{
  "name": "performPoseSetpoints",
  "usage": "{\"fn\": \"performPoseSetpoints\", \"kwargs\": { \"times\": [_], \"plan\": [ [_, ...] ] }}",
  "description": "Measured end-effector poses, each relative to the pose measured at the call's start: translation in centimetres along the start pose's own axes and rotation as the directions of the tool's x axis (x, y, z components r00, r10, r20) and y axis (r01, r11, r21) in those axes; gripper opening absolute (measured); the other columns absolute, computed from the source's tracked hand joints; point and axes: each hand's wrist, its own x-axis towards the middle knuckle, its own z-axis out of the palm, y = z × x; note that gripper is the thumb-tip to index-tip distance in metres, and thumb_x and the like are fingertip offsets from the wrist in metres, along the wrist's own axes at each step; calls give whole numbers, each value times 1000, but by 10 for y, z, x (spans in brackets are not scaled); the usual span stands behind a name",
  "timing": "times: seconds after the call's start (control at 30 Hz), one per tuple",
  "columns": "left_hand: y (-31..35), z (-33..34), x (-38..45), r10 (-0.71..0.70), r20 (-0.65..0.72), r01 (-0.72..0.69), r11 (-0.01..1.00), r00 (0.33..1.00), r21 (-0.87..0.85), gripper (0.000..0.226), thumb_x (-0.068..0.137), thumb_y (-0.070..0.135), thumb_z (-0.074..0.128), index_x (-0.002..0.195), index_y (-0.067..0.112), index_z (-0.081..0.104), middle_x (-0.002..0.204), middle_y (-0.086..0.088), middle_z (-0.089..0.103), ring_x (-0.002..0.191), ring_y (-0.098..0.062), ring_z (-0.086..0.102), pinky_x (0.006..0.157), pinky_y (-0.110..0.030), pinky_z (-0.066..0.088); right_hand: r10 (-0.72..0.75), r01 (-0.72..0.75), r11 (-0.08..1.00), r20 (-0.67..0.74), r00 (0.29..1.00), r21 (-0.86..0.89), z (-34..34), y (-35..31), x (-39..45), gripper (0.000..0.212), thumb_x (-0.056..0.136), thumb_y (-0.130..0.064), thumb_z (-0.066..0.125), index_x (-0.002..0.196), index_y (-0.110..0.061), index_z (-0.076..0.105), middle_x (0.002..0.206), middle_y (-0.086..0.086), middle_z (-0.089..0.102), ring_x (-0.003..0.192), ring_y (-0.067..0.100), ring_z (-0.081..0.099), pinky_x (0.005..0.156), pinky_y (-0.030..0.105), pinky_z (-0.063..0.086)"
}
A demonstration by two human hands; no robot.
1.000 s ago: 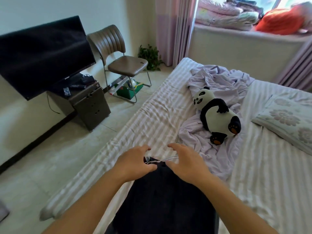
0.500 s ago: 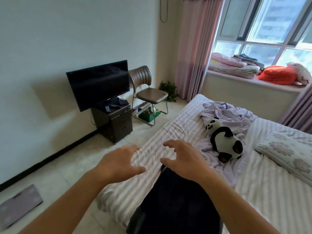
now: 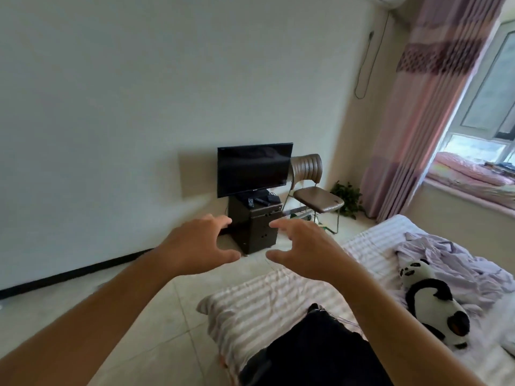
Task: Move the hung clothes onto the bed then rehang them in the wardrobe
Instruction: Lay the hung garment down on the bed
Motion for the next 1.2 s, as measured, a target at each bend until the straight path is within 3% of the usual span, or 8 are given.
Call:
{"fn": "performPoseSetpoints", "kwargs": {
  "times": [0.2, 0.4, 0.77, 1.0, 1.2],
  "plan": [
    [-13, -29, -78, -193, -52, 194, 981, 980, 14, 81, 81, 63, 64, 149, 33, 31, 149, 4, 42, 128, -17, 48, 99, -34, 42, -229, 231, 973, 111, 967, 1, -8, -53, -7, 70, 86, -49, 69, 147, -29, 40, 147, -2, 48, 128, 19, 50, 105, 39, 42],
    [-41, -62, -172, -407, -104, 411, 912, 908, 18, 81, 80, 65, 63, 148, 35, 31, 149, 4, 42, 130, -18, 46, 103, -36, 41, -427, 425, 904, 166, 889, 45, -3, -128, -16, 69, 86, -50, 67, 146, -32, 40, 145, -6, 49, 127, 17, 51, 106, 41, 44],
    [-99, -119, -382, -709, -239, 721, 691, 664, -48, 83, 77, 70, 62, 147, 40, 30, 146, 6, 45, 128, -17, 48, 102, -35, 43, -714, 698, 700, 165, 680, 151, 28, -317, -79, 66, 85, -53, 66, 144, -35, 41, 144, -10, 49, 126, 14, 51, 105, 38, 44],
    [-120, -145, -550, -802, -251, 828, 561, 542, -6, 84, 80, 68, 62, 150, 38, 26, 154, 9, 35, 135, -15, 41, 104, -35, 40, -823, 787, 568, 186, 537, 241, 53, -451, -163, 64, 85, -51, 68, 142, -38, 42, 142, -9, 50, 125, 13, 50, 104, 39, 44],
    [-123, -167, -680, -853, -315, 886, 459, 417, -69, 82, 82, 64, 63, 150, 33, 29, 155, 9, 35, 137, -15, 40, 106, -36, 42, -899, 833, 438, 174, 402, 340, 76, -559, -241, 63, 86, -49, 70, 142, -35, 45, 140, -8, 52, 122, 16, 54, 103, 40, 47]
  ]
}}
